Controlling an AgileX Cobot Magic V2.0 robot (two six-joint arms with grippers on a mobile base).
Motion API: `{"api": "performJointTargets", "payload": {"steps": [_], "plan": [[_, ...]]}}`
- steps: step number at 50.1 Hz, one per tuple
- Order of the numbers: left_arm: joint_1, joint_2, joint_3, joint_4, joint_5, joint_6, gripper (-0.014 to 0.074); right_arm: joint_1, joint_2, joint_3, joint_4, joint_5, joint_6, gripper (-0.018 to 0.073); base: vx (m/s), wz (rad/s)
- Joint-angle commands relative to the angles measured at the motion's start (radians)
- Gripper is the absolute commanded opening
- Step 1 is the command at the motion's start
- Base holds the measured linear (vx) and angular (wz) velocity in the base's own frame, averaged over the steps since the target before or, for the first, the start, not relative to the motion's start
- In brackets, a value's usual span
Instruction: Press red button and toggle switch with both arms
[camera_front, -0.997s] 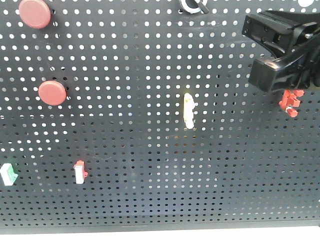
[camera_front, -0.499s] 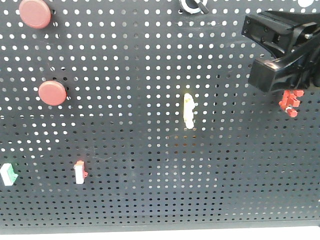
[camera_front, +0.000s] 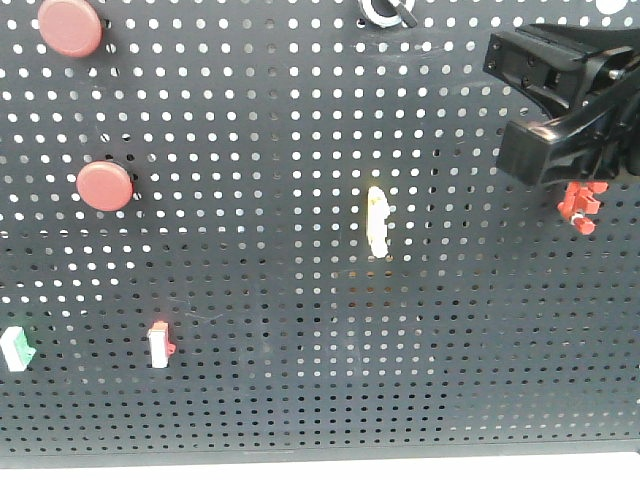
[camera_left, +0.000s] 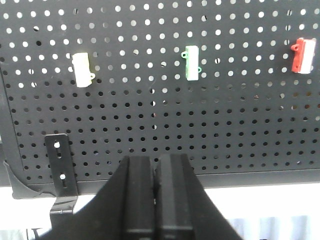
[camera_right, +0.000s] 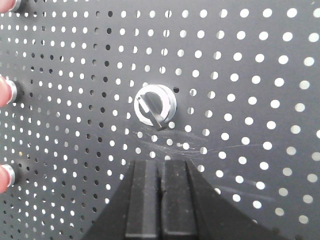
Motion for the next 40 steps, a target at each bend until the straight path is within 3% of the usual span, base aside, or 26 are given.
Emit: {"api": "performJointTargets", "payload": {"steps": [1, 16, 22, 26, 31, 40], "plan": [[0.0, 0.004, 0.033, -0.01, -0.075, -0.011, 0.0001, -0.003, -0.014, -0.028, -0.004, -0.075, -0.008, 0.0, 0.0, 0.0], [0.0, 0.004, 0.033, -0.01, -0.075, -0.011, 0.0001, -0.003, -0.019, -0.01, -0.004, -0.08, -0.008, 0.0, 0.0, 0.0], [0.001, 0.004, 0.033, -0.01, -0.075, -0.011, 0.0001, -0.026, -0.098, 0.097, 0.011, -0.082, -0.06, 0.0, 0.0, 0.0], [0.001, 0.004, 0.033, -0.01, -0.075, -0.011, 0.0001, -0.085, -0.188, 0.21, 0.068, -0.091, -0.106, 0.0, 0.0, 0.0], [0.001, 0.004, 0.033, -0.01, -0.075, -0.011, 0.0001, -0.228, -0.325, 0.408, 0.134, -0.123, -0.132, 0.0, 0.0, 0.0], [0.001, 0.004, 0.033, -0.01, -0.075, -0.011, 0.0001, -0.424, -0.558, 0.724, 0.138, -0.136, -0.136, 0.0, 0.0, 0.0]]}}
